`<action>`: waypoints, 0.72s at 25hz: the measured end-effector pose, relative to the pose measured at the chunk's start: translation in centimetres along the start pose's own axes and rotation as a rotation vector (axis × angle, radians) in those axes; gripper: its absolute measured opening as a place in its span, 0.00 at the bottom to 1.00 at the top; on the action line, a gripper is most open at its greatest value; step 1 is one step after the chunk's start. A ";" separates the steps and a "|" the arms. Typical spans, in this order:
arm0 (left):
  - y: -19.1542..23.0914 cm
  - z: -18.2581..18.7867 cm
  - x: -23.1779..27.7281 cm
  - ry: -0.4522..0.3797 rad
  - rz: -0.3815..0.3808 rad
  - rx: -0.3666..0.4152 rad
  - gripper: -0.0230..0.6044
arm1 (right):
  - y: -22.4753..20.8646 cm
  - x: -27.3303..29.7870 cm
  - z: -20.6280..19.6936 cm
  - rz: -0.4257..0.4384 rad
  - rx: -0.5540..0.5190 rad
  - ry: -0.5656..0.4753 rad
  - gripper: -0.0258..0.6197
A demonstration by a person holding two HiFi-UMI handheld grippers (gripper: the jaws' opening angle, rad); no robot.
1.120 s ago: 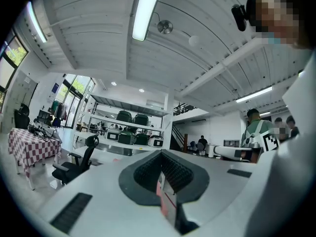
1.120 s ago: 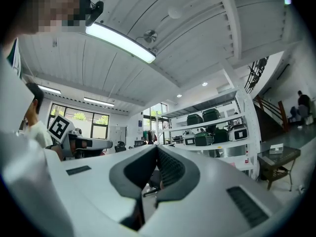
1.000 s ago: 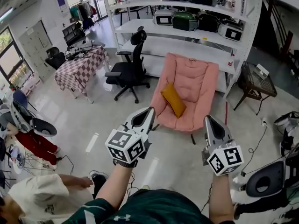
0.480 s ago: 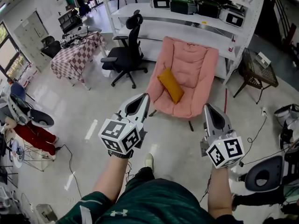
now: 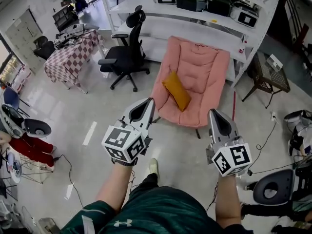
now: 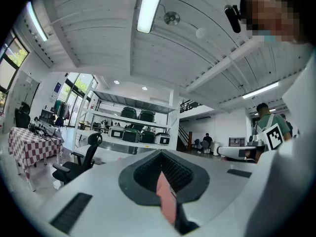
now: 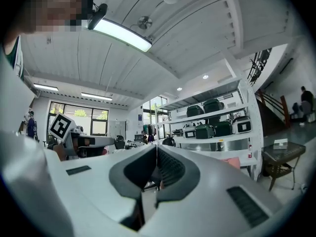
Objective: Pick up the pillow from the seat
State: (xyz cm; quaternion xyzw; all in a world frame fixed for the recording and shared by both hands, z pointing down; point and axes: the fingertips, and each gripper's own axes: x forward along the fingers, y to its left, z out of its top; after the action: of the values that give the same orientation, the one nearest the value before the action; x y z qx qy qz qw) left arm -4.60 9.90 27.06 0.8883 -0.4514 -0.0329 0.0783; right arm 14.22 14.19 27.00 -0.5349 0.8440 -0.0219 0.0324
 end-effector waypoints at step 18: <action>17.5 -1.2 11.5 0.047 -0.099 -0.038 0.04 | 1.3 21.2 -5.6 -0.034 -0.036 0.122 0.05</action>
State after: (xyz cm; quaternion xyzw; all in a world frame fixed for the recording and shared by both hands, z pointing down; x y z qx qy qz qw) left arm -11.62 -9.47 31.31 0.9085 -0.4039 -0.0243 0.1042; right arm 3.56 -4.41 31.87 -0.5475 0.8354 -0.0399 -0.0293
